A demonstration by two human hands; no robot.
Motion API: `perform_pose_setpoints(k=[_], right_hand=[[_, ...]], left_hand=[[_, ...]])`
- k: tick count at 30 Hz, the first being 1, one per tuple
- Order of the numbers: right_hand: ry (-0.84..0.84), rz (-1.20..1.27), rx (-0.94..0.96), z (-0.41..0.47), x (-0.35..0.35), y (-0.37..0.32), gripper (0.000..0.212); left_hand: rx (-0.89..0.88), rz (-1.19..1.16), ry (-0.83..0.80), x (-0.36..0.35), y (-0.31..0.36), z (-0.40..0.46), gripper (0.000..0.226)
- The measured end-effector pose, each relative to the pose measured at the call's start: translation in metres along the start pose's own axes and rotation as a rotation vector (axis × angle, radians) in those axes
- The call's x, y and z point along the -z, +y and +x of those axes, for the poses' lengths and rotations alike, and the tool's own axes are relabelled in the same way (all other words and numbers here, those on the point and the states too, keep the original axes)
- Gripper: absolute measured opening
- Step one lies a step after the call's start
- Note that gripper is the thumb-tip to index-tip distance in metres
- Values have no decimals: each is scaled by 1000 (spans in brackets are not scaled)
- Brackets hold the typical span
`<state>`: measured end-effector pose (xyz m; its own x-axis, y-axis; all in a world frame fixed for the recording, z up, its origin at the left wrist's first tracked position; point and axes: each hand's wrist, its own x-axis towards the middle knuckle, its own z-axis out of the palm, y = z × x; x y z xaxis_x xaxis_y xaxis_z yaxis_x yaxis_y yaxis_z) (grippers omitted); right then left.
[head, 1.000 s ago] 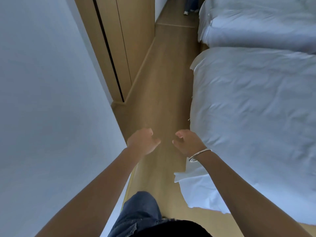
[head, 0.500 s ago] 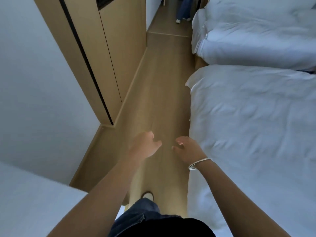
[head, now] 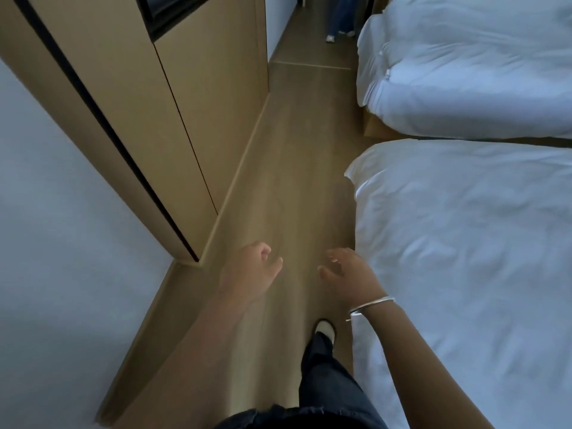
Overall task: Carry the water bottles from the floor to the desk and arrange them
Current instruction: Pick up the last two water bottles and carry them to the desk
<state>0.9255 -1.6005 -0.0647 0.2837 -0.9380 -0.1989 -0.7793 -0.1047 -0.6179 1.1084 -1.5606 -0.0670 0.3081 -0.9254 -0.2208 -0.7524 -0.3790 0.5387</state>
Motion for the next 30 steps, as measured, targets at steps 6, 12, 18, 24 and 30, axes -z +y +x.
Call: perform_pose_setpoints(k=[6,12,18,24,30], right_hand=[[-40,-2,31,98,44,19,41],[-19,61,-5,187,119,45,31],[14,145,5,264,156,45,33],[-88,132,5,345,156,33,33],[-119,70,28,459,161,9,33]], left_hand=[[82,-13,-50,5,49,99,33],[117,-208,57,14,106,185,29],[116,-241,110,19,142,243,28],[122,-269,104,33,138,322,27],[69,-229,117,59,141,444,25]])
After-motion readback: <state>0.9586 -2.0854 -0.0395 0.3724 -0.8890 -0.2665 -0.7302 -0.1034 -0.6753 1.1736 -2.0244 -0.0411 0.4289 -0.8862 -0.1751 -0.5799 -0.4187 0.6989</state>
